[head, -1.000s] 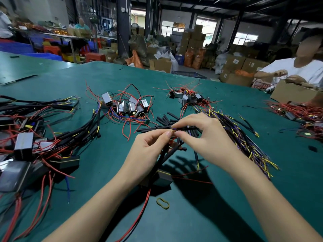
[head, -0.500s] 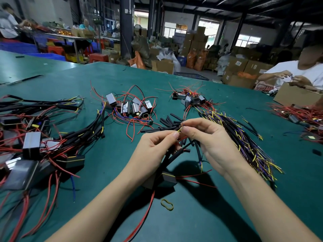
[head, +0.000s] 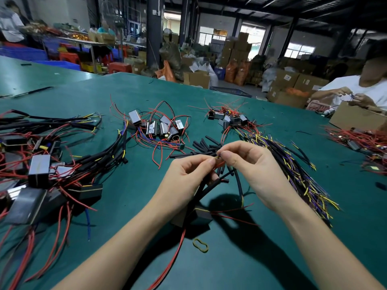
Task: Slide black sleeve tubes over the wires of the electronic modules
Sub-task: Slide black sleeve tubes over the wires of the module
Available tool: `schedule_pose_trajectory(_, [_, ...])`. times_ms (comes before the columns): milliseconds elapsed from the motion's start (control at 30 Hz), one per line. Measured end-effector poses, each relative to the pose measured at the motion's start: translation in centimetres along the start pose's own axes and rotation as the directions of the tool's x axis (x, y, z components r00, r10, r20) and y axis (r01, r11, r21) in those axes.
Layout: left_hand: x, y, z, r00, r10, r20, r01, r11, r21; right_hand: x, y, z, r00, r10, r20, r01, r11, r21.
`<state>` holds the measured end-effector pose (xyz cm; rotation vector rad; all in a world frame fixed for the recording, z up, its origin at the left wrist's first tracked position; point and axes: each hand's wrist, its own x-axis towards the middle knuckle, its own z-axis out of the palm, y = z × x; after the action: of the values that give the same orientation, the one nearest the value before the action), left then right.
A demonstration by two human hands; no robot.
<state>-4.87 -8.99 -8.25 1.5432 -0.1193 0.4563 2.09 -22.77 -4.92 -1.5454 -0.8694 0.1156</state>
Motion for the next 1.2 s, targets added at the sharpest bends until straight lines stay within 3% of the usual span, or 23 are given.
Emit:
schedule_pose_trajectory(167, [-0.1,-0.1,0.5,0.999,0.003,0.042,0.001,0.997,-0.078,0.7,0.0,-0.2,0.988,-0.014,-0.156,0.009,0.999,-0.031])
schedule_pose_trajectory(333, [0.0,-0.2,-0.4,0.987,0.161,0.009,-0.159,0.962,0.223,1.3,-1.1,-3.7,0.95,0.025,-0.312,-0.037,0.999,-0.033])
schedule_pose_trajectory(500, [0.0,-0.2,-0.3,0.948,0.314,-0.042,-0.255,0.834,0.489,0.7,-1.1,-4.5,0.981,0.166,-0.099,-0.193,0.87,-0.453])
schedule_pose_trajectory(600, [-0.2,-0.4,-0.1,0.912,0.381,-0.151,-0.2,0.736,0.647,0.6,-1.1,-3.6,0.98,0.197,0.033,-0.149,0.831,-0.535])
schedule_pose_trajectory(700, [0.0,-0.1,-0.1,0.861,0.46,-0.219,-0.164,0.657,0.736,0.6,-1.0,-2.9,0.987,0.15,0.061,-0.093,0.835,-0.542])
schedule_pose_trajectory(833, [-0.2,0.4,0.0,0.887,0.423,-0.183,-0.243,0.766,0.595,0.4,-0.9,-2.2,0.992,0.113,0.057,-0.064,0.836,-0.545])
schedule_pose_trajectory(967, [-0.4,0.5,0.6,0.955,0.27,-0.125,-0.188,0.874,0.448,0.2,-0.8,-1.3,0.993,0.081,0.082,-0.022,0.831,-0.556])
schedule_pose_trajectory(1200, [0.2,0.4,0.2,0.982,0.063,-0.181,-0.018,0.971,0.238,0.2,-0.6,-0.6,0.992,0.097,0.074,-0.063,0.924,-0.376])
